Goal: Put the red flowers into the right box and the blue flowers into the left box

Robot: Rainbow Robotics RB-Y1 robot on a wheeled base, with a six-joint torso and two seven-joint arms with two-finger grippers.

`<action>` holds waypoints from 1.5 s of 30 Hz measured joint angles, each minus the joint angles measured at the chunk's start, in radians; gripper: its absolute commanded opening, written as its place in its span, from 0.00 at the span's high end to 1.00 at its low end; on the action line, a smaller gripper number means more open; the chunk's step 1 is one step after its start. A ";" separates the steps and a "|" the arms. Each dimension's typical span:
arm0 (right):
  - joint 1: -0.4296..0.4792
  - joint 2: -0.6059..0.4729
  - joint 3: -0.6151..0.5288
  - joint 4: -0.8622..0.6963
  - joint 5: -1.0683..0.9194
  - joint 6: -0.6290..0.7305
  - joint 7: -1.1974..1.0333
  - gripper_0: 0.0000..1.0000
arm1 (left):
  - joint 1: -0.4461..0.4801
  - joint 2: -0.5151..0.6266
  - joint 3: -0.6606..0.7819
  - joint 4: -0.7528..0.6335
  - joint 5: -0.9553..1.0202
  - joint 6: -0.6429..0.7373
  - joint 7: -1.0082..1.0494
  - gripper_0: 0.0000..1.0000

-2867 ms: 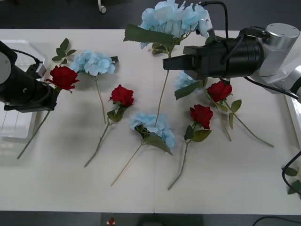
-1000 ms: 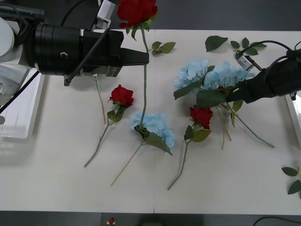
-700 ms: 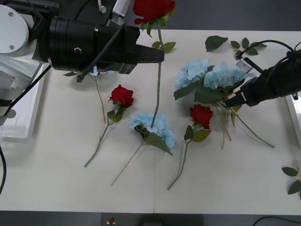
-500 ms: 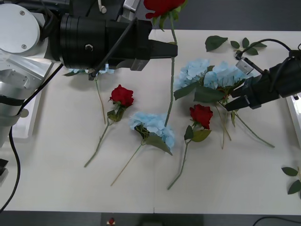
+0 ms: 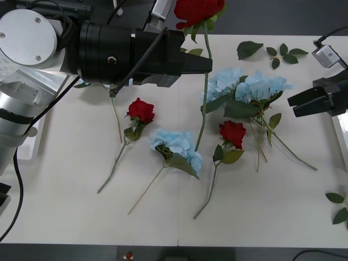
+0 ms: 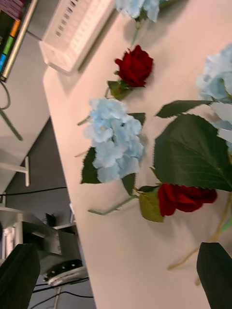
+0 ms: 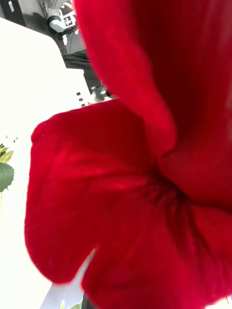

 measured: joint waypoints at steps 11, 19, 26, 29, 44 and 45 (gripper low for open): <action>0.032 0.082 -0.088 -0.023 -0.109 0.061 0.000 0.05 | 0.000 0.000 0.000 0.000 0.000 0.000 0.000 1.00; 0.244 0.119 -0.250 -0.358 -0.108 -0.081 0.000 0.05 | 0.000 0.000 0.000 0.000 0.000 0.000 0.000 1.00; 0.428 0.121 -0.294 -0.613 -0.108 -0.267 0.000 0.05 | 0.000 0.000 0.000 0.000 0.000 0.000 0.000 1.00; 0.479 0.141 -0.306 -0.655 -0.108 -0.337 0.000 0.05 | 0.000 0.000 0.000 0.000 0.000 0.000 0.000 1.00; 0.566 0.394 -0.352 -0.688 -0.107 -0.587 0.000 0.05 | 0.000 0.000 0.000 0.000 0.000 0.000 0.000 1.00; 0.566 0.403 -0.350 -0.691 -0.107 -0.590 0.000 0.05 | 0.000 0.000 0.000 0.000 0.000 0.000 0.000 1.00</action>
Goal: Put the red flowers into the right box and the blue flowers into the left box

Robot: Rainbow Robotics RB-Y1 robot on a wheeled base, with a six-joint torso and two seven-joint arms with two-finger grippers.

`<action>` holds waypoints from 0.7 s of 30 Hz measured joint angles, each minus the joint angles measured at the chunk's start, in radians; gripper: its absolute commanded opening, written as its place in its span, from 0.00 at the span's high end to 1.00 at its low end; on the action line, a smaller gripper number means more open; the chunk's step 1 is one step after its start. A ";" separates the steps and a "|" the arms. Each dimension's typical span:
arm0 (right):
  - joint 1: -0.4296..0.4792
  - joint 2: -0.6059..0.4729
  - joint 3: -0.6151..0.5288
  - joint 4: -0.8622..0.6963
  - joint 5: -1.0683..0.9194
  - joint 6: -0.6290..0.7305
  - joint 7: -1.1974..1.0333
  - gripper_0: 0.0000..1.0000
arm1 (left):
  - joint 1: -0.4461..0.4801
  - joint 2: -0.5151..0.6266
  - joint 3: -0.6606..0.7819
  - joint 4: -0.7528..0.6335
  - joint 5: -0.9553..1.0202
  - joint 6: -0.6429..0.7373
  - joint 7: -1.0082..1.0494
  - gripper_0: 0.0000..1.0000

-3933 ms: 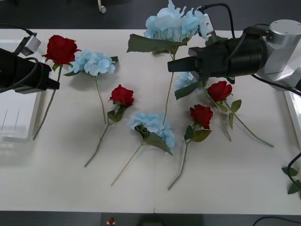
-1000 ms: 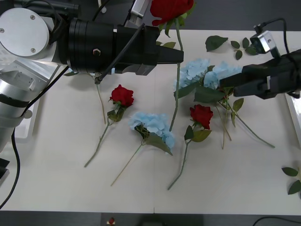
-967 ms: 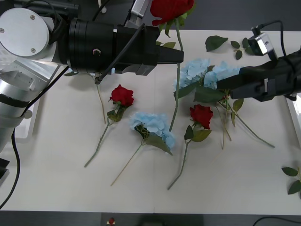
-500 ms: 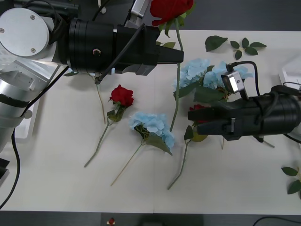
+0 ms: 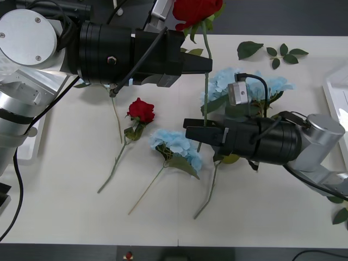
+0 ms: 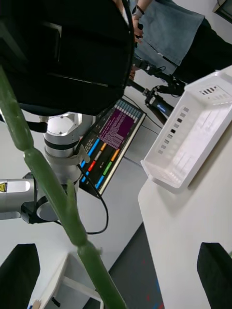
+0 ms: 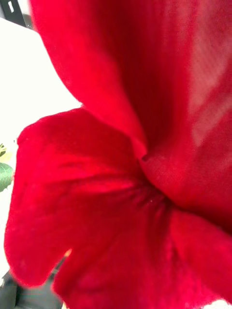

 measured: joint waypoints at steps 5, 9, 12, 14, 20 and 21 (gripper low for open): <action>0.000 0.038 0.001 -0.003 0.000 -0.011 0.000 0.46 | 0.000 0.000 0.000 0.000 0.000 0.000 0.000 1.00; 0.000 0.040 0.001 -0.003 0.000 -0.033 0.000 0.77 | 0.000 0.000 0.000 0.000 0.000 0.000 0.000 1.00; 0.000 0.040 0.001 -0.003 0.000 -0.033 0.000 0.92 | 0.000 0.000 0.000 0.000 0.000 0.000 0.000 1.00; 0.000 0.040 0.001 -0.003 0.000 -0.033 0.000 0.99 | 0.000 0.000 0.000 0.000 0.000 0.000 0.000 1.00; 0.000 0.040 0.001 -0.003 0.000 -0.033 0.000 1.00 | 0.000 0.000 0.000 0.000 0.000 0.000 0.000 1.00; 0.000 0.040 0.001 -0.003 0.000 -0.033 0.000 1.00 | 0.000 0.000 0.000 0.000 0.000 0.000 0.000 1.00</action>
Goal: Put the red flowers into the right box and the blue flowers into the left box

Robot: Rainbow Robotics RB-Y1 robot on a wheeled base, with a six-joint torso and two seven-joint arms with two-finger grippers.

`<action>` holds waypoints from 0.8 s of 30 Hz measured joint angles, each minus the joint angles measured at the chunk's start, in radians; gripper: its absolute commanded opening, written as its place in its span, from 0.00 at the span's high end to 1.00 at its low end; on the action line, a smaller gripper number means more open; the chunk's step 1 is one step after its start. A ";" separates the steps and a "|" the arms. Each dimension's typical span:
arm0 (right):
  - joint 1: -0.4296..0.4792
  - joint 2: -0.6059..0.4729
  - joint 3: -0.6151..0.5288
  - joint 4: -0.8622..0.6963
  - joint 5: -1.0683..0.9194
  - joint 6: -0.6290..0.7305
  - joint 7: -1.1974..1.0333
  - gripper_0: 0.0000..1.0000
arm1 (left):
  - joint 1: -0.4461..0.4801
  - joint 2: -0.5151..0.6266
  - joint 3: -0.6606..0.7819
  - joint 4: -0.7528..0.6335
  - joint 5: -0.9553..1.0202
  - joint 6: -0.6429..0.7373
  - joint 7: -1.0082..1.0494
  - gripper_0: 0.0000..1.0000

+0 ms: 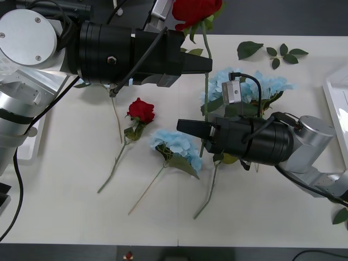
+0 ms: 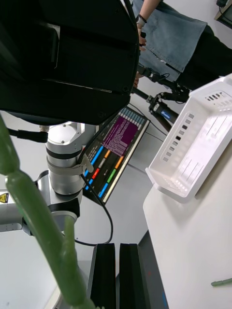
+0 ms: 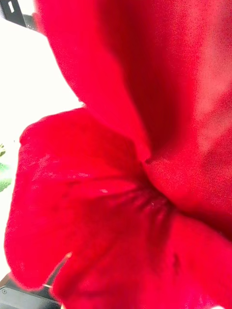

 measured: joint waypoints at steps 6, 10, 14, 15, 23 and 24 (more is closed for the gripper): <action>0.000 0.000 0.000 0.000 0.000 0.000 0.000 1.00 | 0.000 0.000 0.000 0.000 0.000 0.000 0.000 0.58; 0.000 0.000 0.000 0.000 0.000 0.000 0.000 1.00 | 0.000 0.000 0.000 0.000 0.000 0.000 0.000 0.00; 0.000 0.000 0.000 0.000 0.000 0.000 0.000 1.00 | 0.000 0.000 0.000 0.000 0.000 0.000 0.000 0.00; 0.000 0.000 0.000 0.000 0.000 0.000 0.000 1.00 | 0.000 0.000 0.000 0.000 0.000 0.000 0.000 0.00; 0.000 0.000 0.000 0.000 0.000 0.000 0.000 1.00 | 0.000 0.000 0.000 0.000 0.000 0.000 0.000 0.00; 0.000 -0.001 -0.001 0.000 0.000 0.000 0.000 1.00 | 0.000 0.000 0.000 0.000 0.000 0.000 0.000 0.00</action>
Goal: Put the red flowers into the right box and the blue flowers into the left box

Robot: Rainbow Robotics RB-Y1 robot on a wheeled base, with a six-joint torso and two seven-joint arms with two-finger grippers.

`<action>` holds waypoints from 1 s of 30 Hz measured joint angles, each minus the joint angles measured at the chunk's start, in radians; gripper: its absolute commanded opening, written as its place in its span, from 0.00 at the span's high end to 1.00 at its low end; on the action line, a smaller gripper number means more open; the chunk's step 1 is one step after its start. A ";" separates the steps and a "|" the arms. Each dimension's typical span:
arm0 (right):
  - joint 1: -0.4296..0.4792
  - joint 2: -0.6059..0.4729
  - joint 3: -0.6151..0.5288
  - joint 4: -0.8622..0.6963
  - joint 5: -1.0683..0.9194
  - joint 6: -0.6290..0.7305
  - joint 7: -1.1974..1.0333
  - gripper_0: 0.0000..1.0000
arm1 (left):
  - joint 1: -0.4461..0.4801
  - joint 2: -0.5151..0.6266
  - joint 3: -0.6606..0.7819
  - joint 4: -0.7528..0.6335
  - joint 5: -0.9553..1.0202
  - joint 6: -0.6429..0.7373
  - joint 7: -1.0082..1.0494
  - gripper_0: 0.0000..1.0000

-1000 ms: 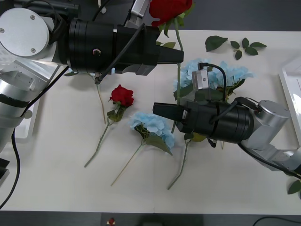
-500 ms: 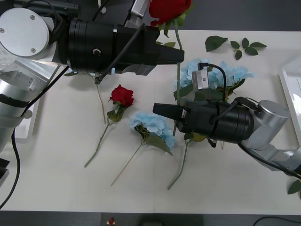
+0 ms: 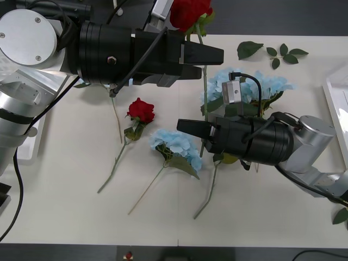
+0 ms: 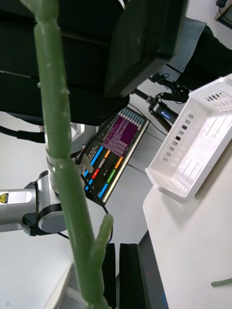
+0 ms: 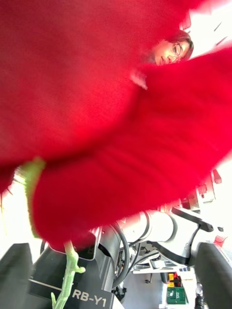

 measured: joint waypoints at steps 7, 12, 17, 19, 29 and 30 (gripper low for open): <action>0.000 -0.052 -0.021 0.000 0.000 0.022 0.000 1.00 | 0.000 0.000 0.000 0.000 0.000 0.000 0.000 0.00; -0.017 -0.169 -0.031 0.000 0.000 0.019 0.000 1.00 | 0.002 0.006 0.002 0.004 -0.005 0.000 0.000 0.00; -0.057 -0.358 -0.026 -0.001 0.002 -0.024 0.000 1.00 | 0.002 0.053 0.024 0.004 -0.069 0.000 0.002 0.00; -0.066 -0.440 -0.026 -0.001 0.006 -0.038 0.000 1.00 | 0.002 0.087 0.030 0.004 -0.094 0.001 0.017 0.00; -0.066 -0.694 -0.026 0.138 0.053 -0.034 -0.116 1.00 | 0.001 0.242 0.030 0.005 -0.373 0.079 0.235 0.00; -0.065 -0.708 -0.026 0.157 0.080 -0.034 -0.115 1.00 | 0.001 0.249 0.030 0.006 -0.412 0.092 0.295 0.00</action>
